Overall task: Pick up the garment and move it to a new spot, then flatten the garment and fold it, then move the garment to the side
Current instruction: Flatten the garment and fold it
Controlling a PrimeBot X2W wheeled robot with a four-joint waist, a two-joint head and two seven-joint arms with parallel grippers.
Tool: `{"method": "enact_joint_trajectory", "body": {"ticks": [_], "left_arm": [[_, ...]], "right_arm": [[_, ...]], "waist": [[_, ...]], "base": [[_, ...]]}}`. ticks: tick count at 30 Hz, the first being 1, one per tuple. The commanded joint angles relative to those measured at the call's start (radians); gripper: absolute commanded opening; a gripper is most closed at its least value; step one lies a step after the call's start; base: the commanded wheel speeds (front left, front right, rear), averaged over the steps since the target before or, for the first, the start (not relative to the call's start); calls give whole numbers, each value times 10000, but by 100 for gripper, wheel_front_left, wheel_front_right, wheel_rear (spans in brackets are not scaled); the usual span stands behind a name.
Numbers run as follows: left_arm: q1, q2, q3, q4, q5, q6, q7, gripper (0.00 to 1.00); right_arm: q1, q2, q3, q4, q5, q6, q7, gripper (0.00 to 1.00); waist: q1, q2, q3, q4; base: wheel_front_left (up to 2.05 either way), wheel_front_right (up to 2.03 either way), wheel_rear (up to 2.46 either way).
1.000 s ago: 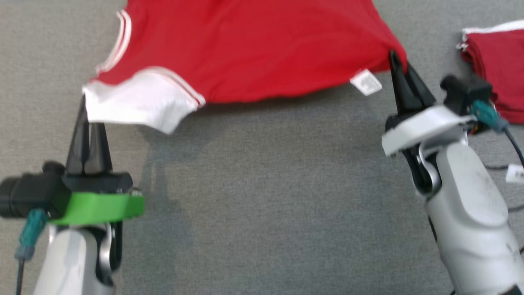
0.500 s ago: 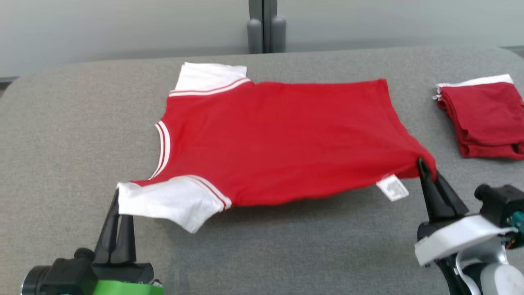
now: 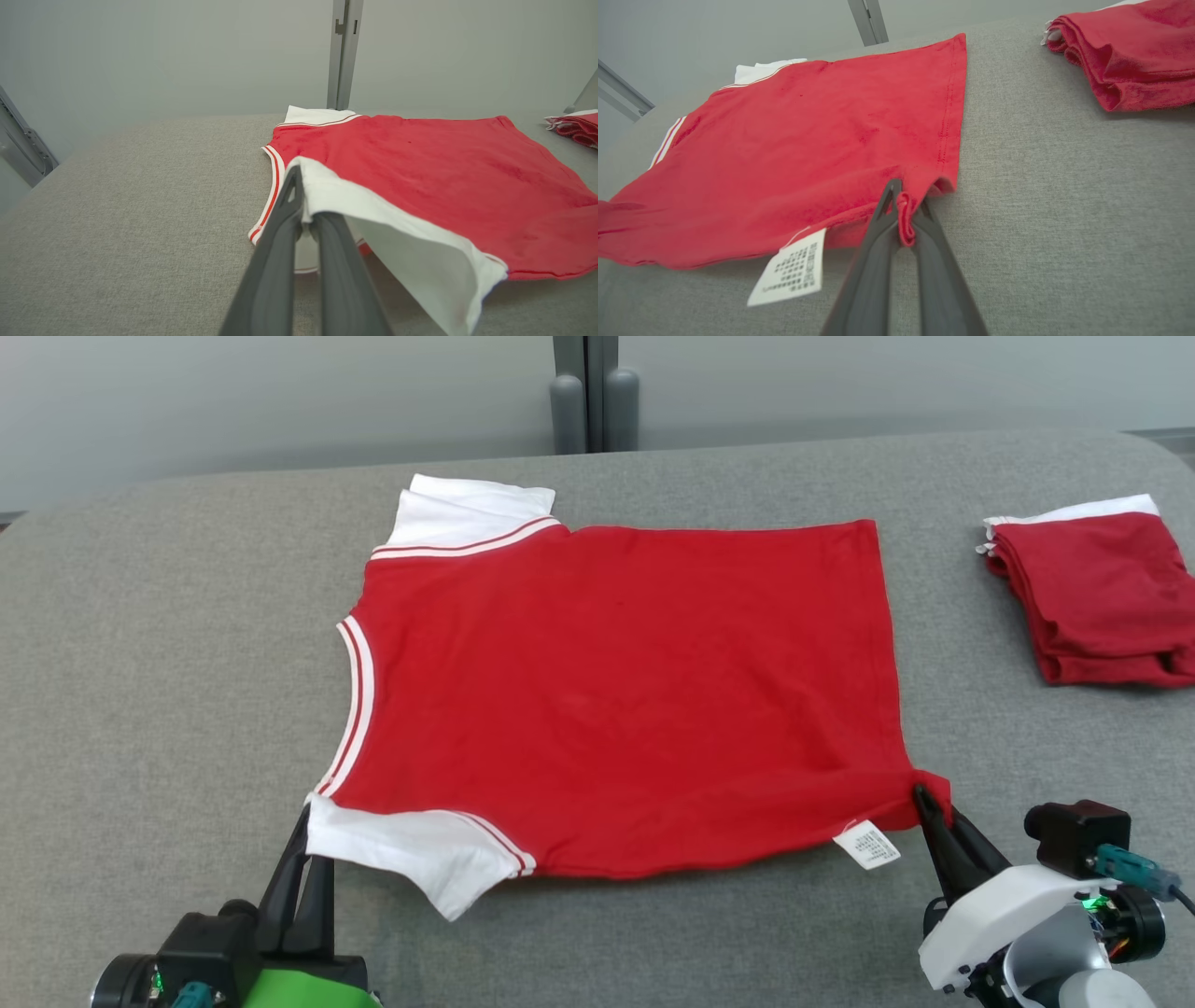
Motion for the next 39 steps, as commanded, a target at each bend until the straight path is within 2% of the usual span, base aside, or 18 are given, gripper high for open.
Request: {"method": "enact_joint_trajectory", "body": {"ticks": [1, 11, 20, 27, 32, 33, 34, 36, 37, 39], "left_arm": [[-216, 56, -2, 131, -33, -41, -30, 0], [-1279, 23, -219, 1562, -19, -345, -291, 0], [-3611, -132, -592, 3366, 367, -636, -592, 0], [-5401, -407, -609, 5090, 485, -662, -982, 0], [-6161, -542, -462, 5935, 579, -526, -1184, 0], [-6281, -562, -434, 6087, 576, -498, -1219, 0], [-6359, -587, -402, 6200, 571, -479, -1237, 0], [-6495, -628, -338, 6412, 567, -489, -1267, 0], [-6569, -648, -273, 6443, 579, -470, -1259, 0], [-6644, -689, -157, 6425, 608, -465, -1260, 0]], "right_arm": [[-129, -28, -2, 147, -74, -16, -59, 0], [-648, -26, 144, 1177, 231, -16, 91, 0], [-1726, -30, 193, 1839, 814, -15, -473, 0], [-2804, -31, 222, 2803, 1037, -16, -1059, 0], [-3340, -30, 281, 3370, 1170, -16, -1554, 0], [-3454, -31, 280, 3497, 1225, -16, -1682, 5], [-3520, -31, 304, 3593, 1245, -16, -1767, 16], [-3669, -28, 428, 3801, 1243, -15, -1935, 49], [-3737, -28, 495, 3890, 1221, -16, -2031, 100], [-3848, -31, 586, 4001, 1218, -15, -2219, 100]], "waist": [[1, -1, 106, -27], [1, -1, 428, -90], [1, -1, 806, -279], [1, -1, 1197, -467], [1, -1, 1379, -527], [1, -1, 1405, -543], [1, -1, 1420, -555], [1, -1, 1440, -573], [1, -1, 1450, -575], [1, -1, 1466, -578]], "base": [[0, 0, 0], [0, 0, 0], [0, 0, 0], [0, 0, 0], [0, 0, 0], [0, 0, 0], [0, 0, 0], [0, 0, 0], [0, 0, 0], [0, 0, 0]]}}
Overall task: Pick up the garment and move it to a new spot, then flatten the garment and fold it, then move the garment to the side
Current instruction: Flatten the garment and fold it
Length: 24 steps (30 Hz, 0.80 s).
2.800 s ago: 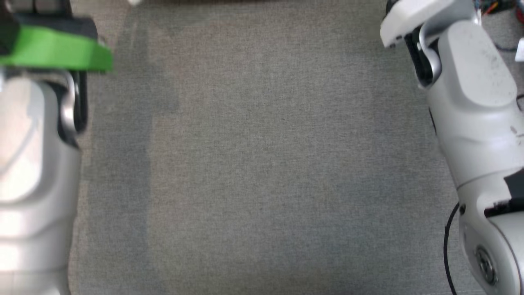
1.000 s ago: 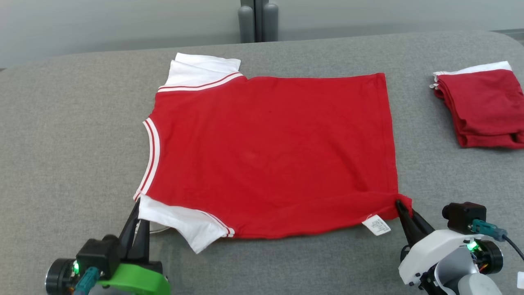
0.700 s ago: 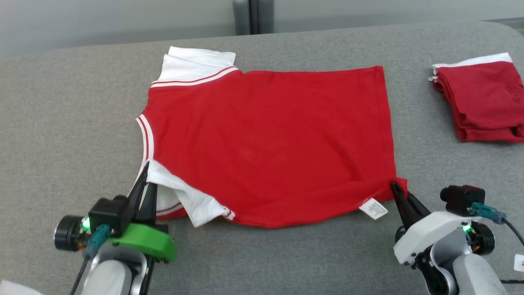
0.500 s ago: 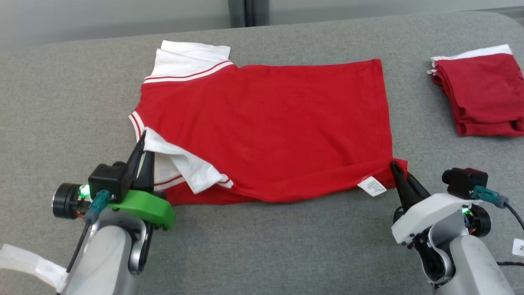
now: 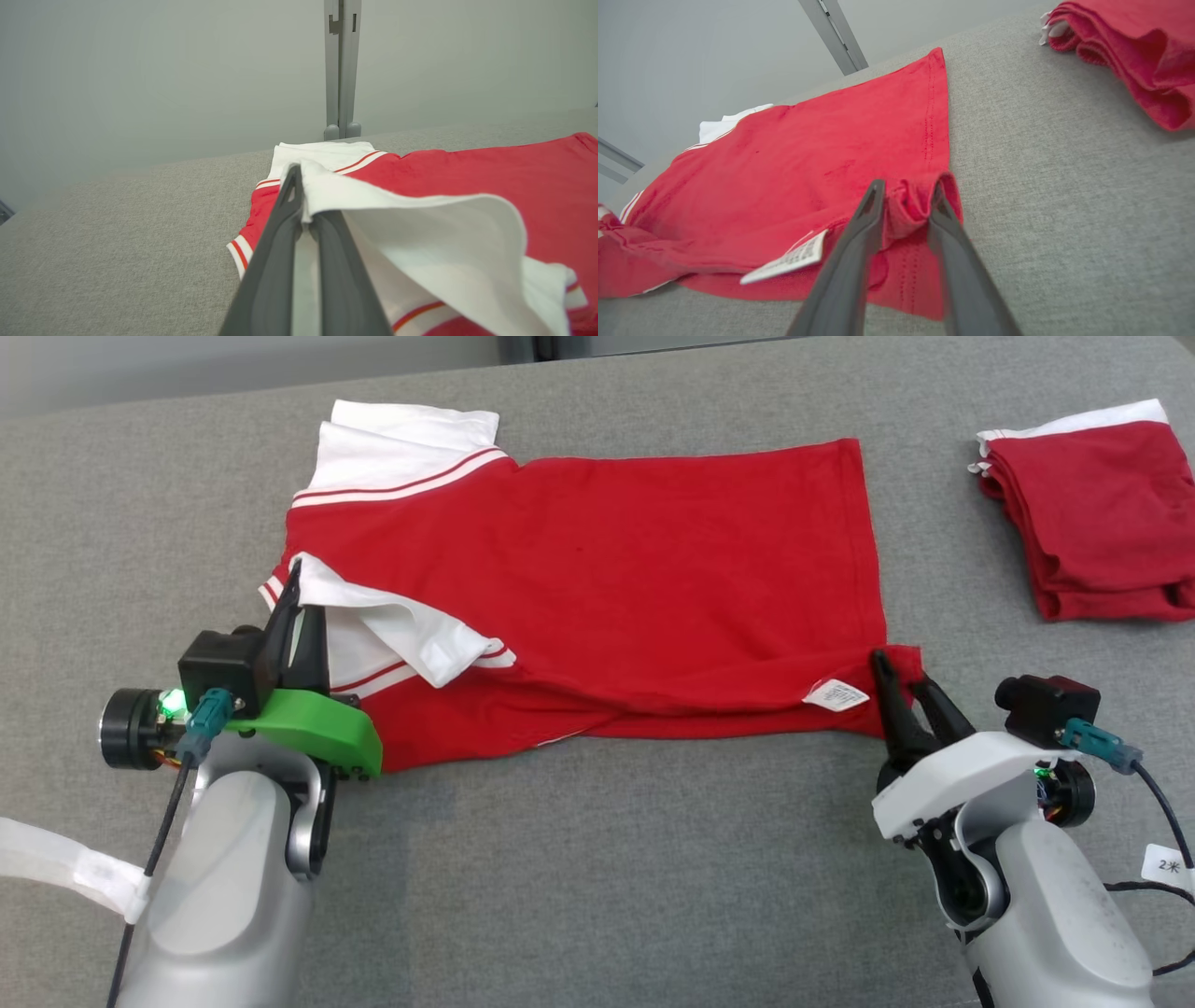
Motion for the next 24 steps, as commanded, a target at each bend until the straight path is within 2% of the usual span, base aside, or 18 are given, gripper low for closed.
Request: {"method": "enact_joint_trajectory", "body": {"ticks": [1, 2, 3, 4, 12, 24], "left_arm": [[-171, -42, 104, -40, 86, 54, -46, 0], [-194, -83, 189, -126, 89, 60, -47, 17], [-196, -110, 266, -178, 84, 67, -46, 50], [-188, -158, 376, -243, 79, 55, -43, 100], [-83, -369, 807, -697, 190, -183, -41, 100], [1598, -684, 1433, -1365, -276, -485, -28, 100]], "right_arm": [[-144, -37, 51, 39, -44, -15, -176, 100], [-161, -37, 91, 51, -10, -16, -281, 100], [-170, -34, 139, 43, -13, -16, -373, 100], [-197, -37, 138, 0, -28, -16, -527, 100], [-249, -37, 17, -613, -131, -16, -1298, 100], [651, -37, -633, -1585, -1544, -15, -1254, 100]], "waist": [[0, 0, 2, -1], [0, 0, 3, -2], [0, 0, 3, -4], [0, 0, -2, -12], [0, 0, -3, -94], [0, 0, -224, 9]], "base": [[0, 0, 0], [0, 0, 0], [0, 0, 0], [0, 0, 0], [0, 0, 0], [0, 0, 0]]}}
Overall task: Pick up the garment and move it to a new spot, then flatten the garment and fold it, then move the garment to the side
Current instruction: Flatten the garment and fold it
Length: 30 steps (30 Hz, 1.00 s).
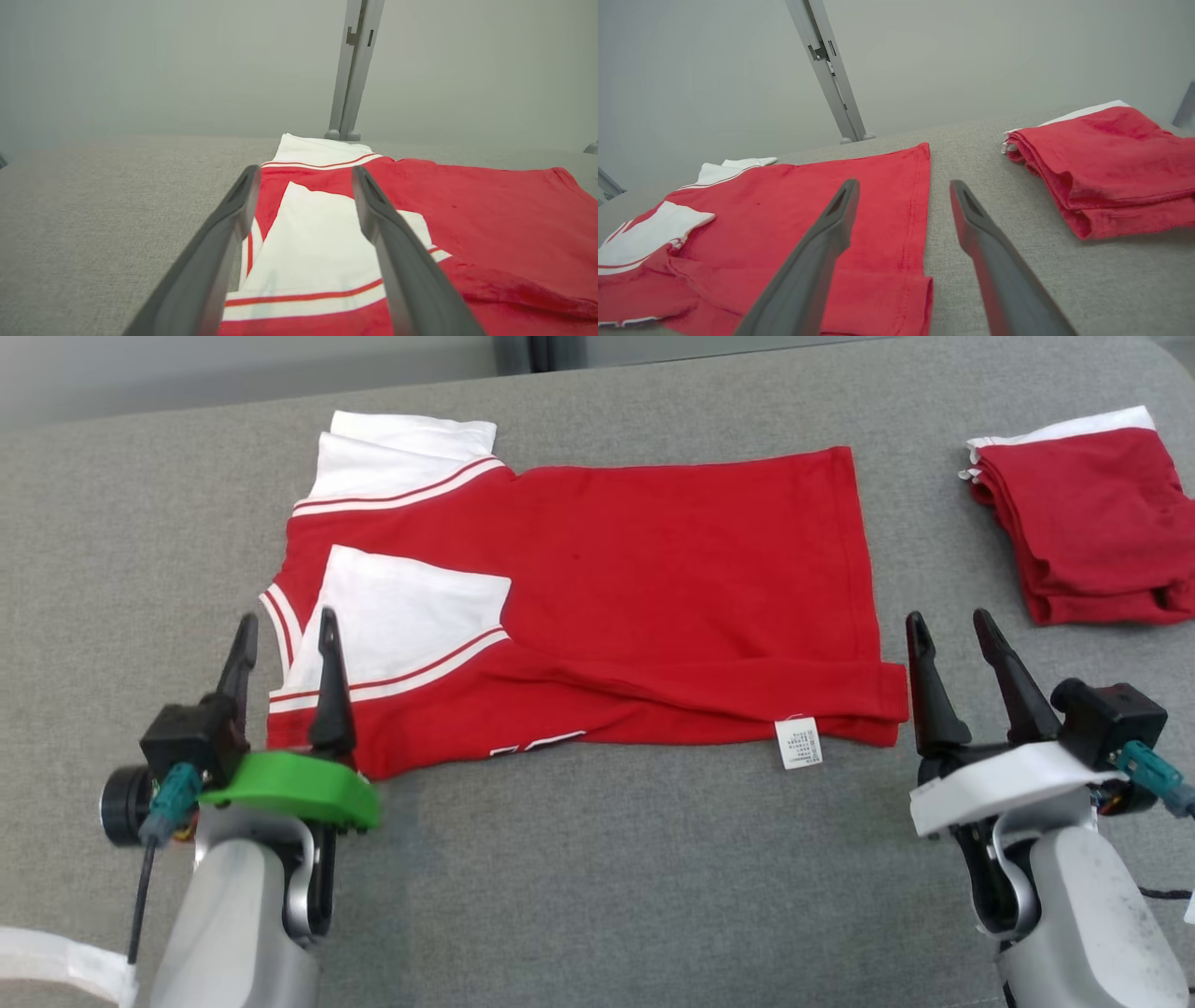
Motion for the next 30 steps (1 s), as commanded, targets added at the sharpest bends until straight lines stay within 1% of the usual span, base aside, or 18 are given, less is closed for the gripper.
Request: {"method": "enact_joint_trajectory", "body": {"ticks": [1, 5, 8, 13, 15, 17, 18, 19, 24, 30], "left_arm": [[336, -15, 62, 10, -136, -56, -1, 100], [1160, -116, 149, 72, -449, -74, 0, 100], [1642, -184, 237, 39, -737, 8, -1, 100], [2277, -225, 428, -638, -932, 145, -2, 100], [2532, -252, 466, -1028, -888, 200, 0, 100], [2670, -259, 483, -1338, -843, 244, 0, 100], [2712, -266, 486, -1439, -842, 254, 0, 100], [2756, -279, 485, -1582, -846, 293, -2, 100], [2853, -314, 370, -1967, -828, 382, 0, 100], [2883, -328, 371, -2234, -828, 445, 0, 100]], "right_arm": [[265, -32, -80, -116, -158, -14, 51, 100], [1034, -33, -304, -504, -410, -14, 325, 100], [1534, -35, -395, -762, -541, -14, 475, 100], [2150, -35, -148, -1094, -1315, -14, 654, 100], [2308, -33, -2, -1173, -1715, -14, 792, 43], [2393, -33, 113, -1175, -1887, -14, 939, 20], [2403, -35, 144, -1135, -1942, -14, 1010, 5], [2374, -35, 162, -1074, -2012, -14, 1097, 0], [1991, -33, 187, -484, -2069, -14, 1327, 0], [1290, -33, 80, 661, -2217, -14, 1301, 0]], "waist": [[0, -1, -99, 78], [0, -1, -267, 201], [0, -1, -345, 222], [0, -1, -429, 206], [0, -1, -452, 227], [0, -1, -465, 262], [0, -1, -469, 279], [0, -1, -470, 303], [0, -1, -400, 482], [0, -1, -230, 743]], "base": [[0, 0, 0], [0, 0, 0], [0, 0, 0], [0, 0, 0], [0, 0, 0], [0, 0, 0], [0, 0, 0], [0, 0, 0], [0, 0, 0], [0, 0, 0]]}}
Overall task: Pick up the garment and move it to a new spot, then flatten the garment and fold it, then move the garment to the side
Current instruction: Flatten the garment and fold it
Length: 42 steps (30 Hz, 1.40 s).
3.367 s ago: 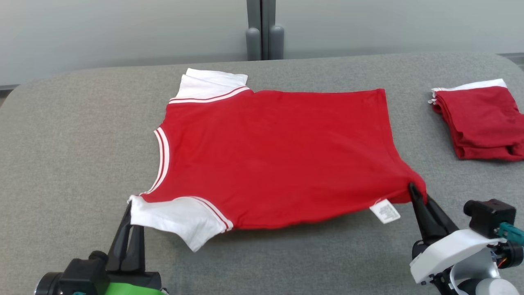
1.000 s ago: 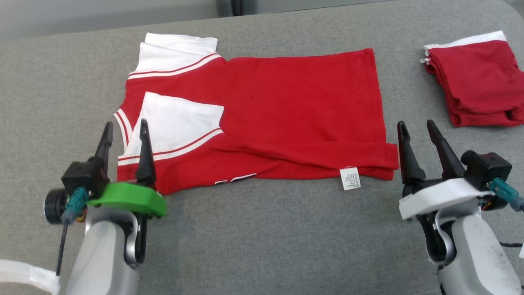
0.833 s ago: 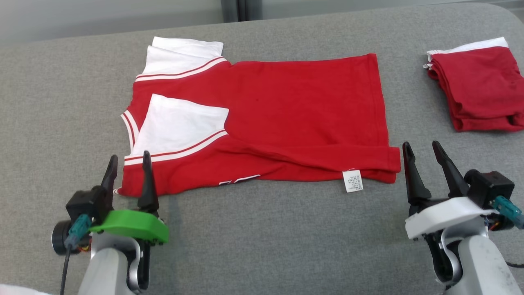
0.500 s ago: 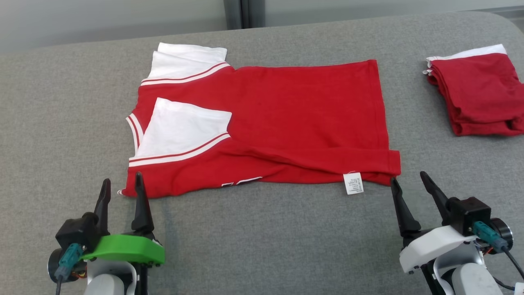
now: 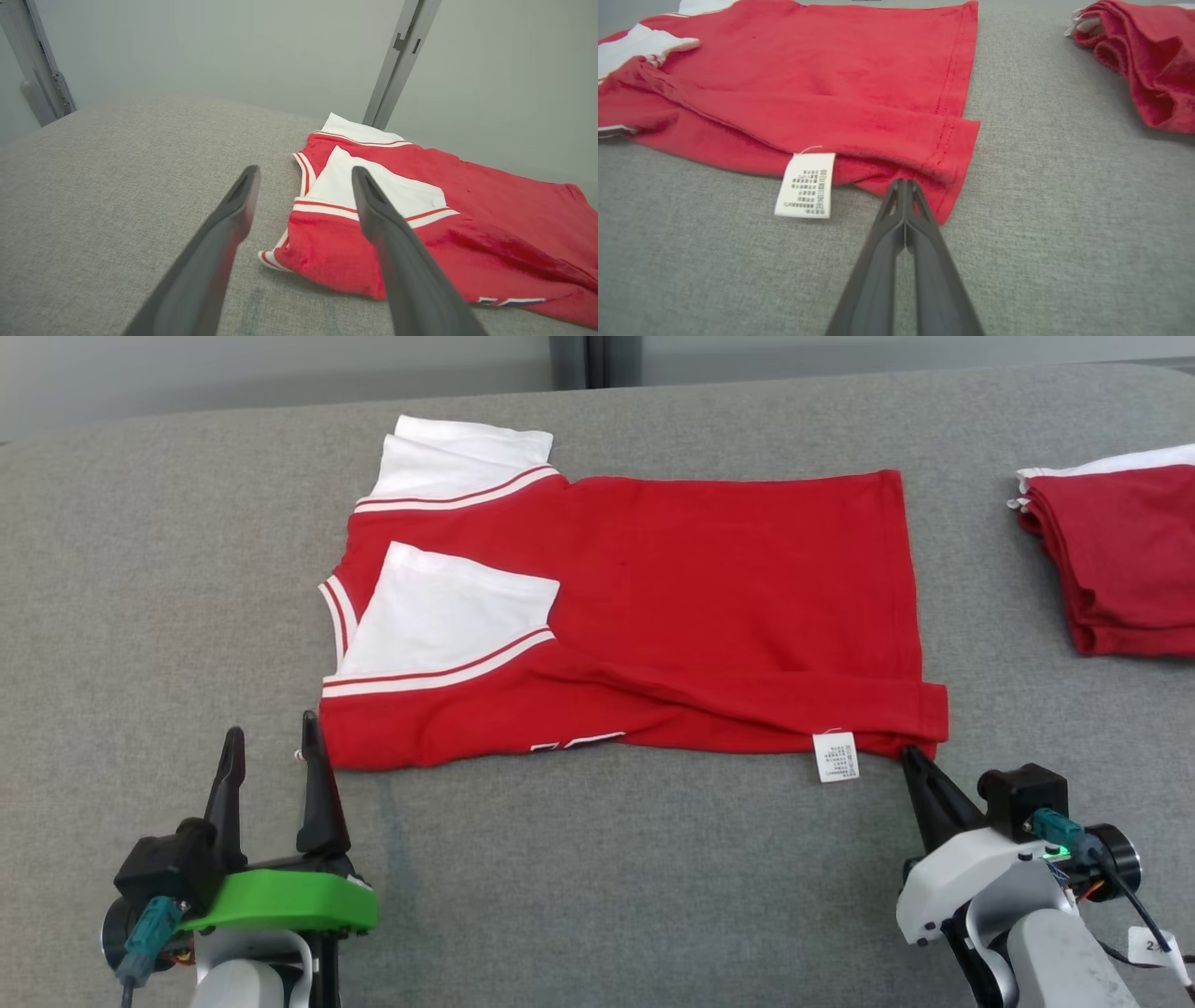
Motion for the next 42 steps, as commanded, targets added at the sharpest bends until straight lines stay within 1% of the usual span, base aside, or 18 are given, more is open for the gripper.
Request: {"method": "enact_joint_trajectory", "body": {"ticks": [1, 6, 13, 19, 21, 25, 26, 27, 29, 30, 31, 32, 33, 34, 42], "left_arm": [[145, 8, 19, -39, 79, 44, 2, 100], [115, 1, 38, -115, 79, 55, 1, 100], [26, -11, 34, -178, 65, 59, 1, 100], [-174, -17, -46, -110, 52, 51, 1, 100], [-243, -17, -83, -80, 66, 10, 1, 100], [-336, -20, -142, -53, 58, -91, 1, 100], [-348, -19, -163, -21, 56, -114, 1, 100], [-459, -19, -322, 99, 133, -285, 0, 100], [-556, -18, -411, 165, 150, -329, 1, 100], [-588, -18, -462, 207, 154, -370, 0, 100], [-626, -17, -502, 253, 156, -384, 1, 100], [-660, -16, -555, 303, 139, -391, 1, 100], [-679, -16, -621, 369, 98, -414, 1, 100], [-692, -16, -675, 414, 57, -427, 0, 100], [-304, -14, -858, 724, -100, -438, 1, 100]], "right_arm": [[-227, -35, -63, 250, -100, -16, -56, 0], [-951, -35, -270, 1019, -242, -16, -184, 0], [-2177, -35, -494, 1634, -514, -16, -156, 0], [-3495, -92, -696, 2673, -713, -16, -82, 0], [-3794, -130, -744, 2928, -841, -16, -244, 0], [-4032, -110, -826, 3189, -735, -16, -673, 0], [-4038, -104, -882, 3184, -676, -16, -833, 0], [-3905, -62, -1067, 2925, -560, -16, -1297, 0], [-3763, -47, -1146, 2687, -519, -16, -1464, 0], [-3685, -41, -1164, 2555, -472, -16, -1529, 7], [-3588, -35, -1166, 2371, -436, -16, -1601, 24], [-3483, -35, -1127, 2218, -377, -16, -1635, 37], [-3328, -29, -1045, 2028, -246, -16, -1685, 57], [-3197, -31, -991, 1881, -156, -16, -1706, 100], [-1631, -34, -668, 715, 444, -16, -1826, 100]], "waist": [[0, 0, 100, 123], [0, 0, 229, 318], [0, 0, 375, 444], [0, 0, 487, 460], [0, 0, 477, 468], [0, 0, 322, 385], [0, 0, 258, 333], [0, 0, 4, 113], [0, 0, -135, 2], [0, 0, -196, -42], [0, 0, -284, -102], [0, 0, -348, -141], [0, 0, -442, -190], [0, 0, -510, -222], [0, 0, -1263, -394]], "base": [[0, 0, 0], [0, 0, 0], [0, 0, 0], [0, 0, 0], [0, 0, 0], [0, 0, 0], [0, 0, 0], [0, 0, 0], [0, 0, 0], [0, 0, 0], [0, 0, 0], [0, 0, 0], [0, 0, 0], [0, 0, 0], [0, 0, 0]]}}
